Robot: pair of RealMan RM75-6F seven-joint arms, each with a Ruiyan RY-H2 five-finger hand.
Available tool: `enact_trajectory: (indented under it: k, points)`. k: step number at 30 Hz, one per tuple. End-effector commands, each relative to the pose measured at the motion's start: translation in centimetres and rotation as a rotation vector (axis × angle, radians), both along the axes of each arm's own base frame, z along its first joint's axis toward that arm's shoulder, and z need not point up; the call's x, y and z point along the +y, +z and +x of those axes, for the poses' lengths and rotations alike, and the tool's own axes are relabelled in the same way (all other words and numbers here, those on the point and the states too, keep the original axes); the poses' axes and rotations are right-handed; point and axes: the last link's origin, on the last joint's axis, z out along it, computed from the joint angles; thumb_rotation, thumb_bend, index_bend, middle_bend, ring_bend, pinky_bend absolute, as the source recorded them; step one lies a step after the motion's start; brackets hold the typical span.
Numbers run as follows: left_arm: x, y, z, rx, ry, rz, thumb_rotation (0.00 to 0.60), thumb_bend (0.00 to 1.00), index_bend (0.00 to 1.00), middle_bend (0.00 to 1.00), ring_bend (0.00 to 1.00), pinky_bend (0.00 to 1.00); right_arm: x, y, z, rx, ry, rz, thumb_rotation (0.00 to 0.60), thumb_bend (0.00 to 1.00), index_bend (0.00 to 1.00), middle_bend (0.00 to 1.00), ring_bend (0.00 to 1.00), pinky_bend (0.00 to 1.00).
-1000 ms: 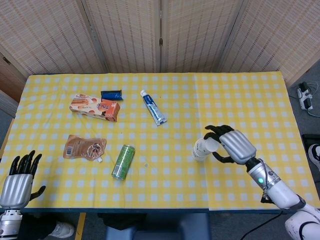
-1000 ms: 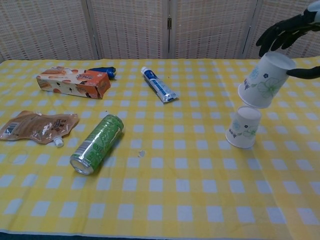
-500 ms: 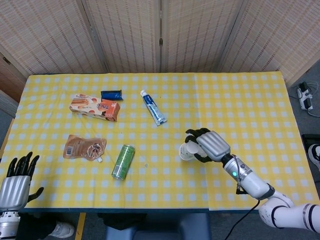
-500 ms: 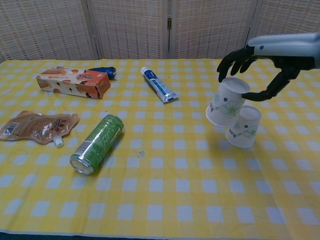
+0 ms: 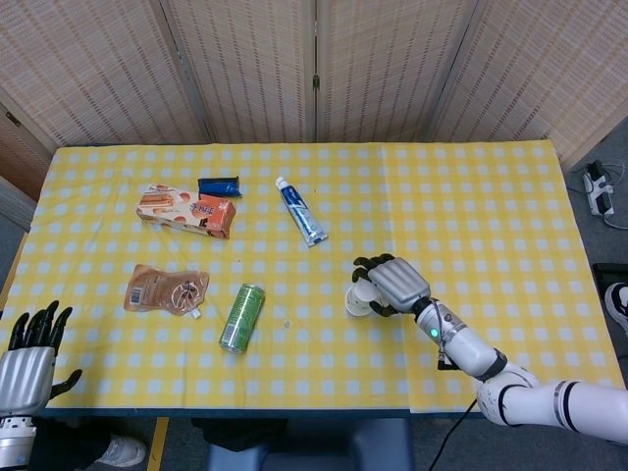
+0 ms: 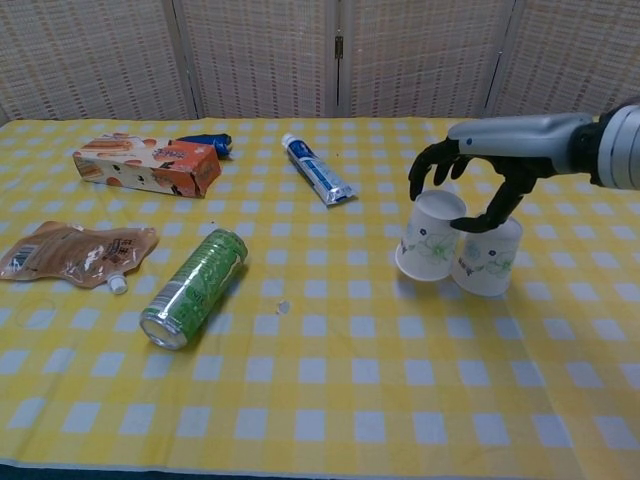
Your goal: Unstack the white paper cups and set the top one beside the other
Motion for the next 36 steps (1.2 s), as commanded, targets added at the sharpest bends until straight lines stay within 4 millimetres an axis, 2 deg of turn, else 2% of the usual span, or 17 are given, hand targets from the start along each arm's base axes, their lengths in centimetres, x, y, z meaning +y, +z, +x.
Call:
enact_trajectory:
  k: [1,15,24,28,33,36]
  points:
    - [0.0,0.0,-0.1,-0.001,0.0,-0.001,0.6,0.23,0.03,0.04,0.1,0.0,0.1,-0.3,-0.2,0.012,-0.003,0.004,0.6,0.43,0.41,0.18,0.21,0.2]
    - [0.0,-0.1,-0.5,-0.006,0.008,-0.007,0.6,0.23,0.03,0.04,0.1,0.0,0.0,-1.4,-0.4,0.042,-0.003,0.011,0.6,0.43,0.41,0.18,0.2,0.2]
    - [-0.1,-0.1,-0.9,-0.012,0.015,-0.008,0.6,0.23,0.03,0.04,0.1,0.0,0.3,-1.3,-0.6,0.052,0.0,0.001,0.6,0.43,0.24,0.15,0.19,0.19]
    - [0.0,-0.2,-0.8,-0.015,0.01,-0.009,0.6,0.23,0.03,0.04,0.1,0.0,0.6,-0.5,-0.7,0.045,0.002,-0.016,0.6,0.43,0.13,0.14,0.19,0.19]
    - [0.2,-0.1,-0.8,-0.015,0.003,-0.01,0.6,0.23,0.03,0.04,0.1,0.0,1.2,1.8,-1.5,0.017,-0.012,-0.075,0.6,0.43,0.11,0.13,0.19,0.19]
    - [0.6,-0.1,-0.8,-0.019,-0.002,-0.006,0.6,0.23,0.03,0.04,0.1,0.0,2.0,3.8,-2.7,-0.02,-0.034,-0.146,0.6,0.43,0.11,0.13,0.19,0.19]
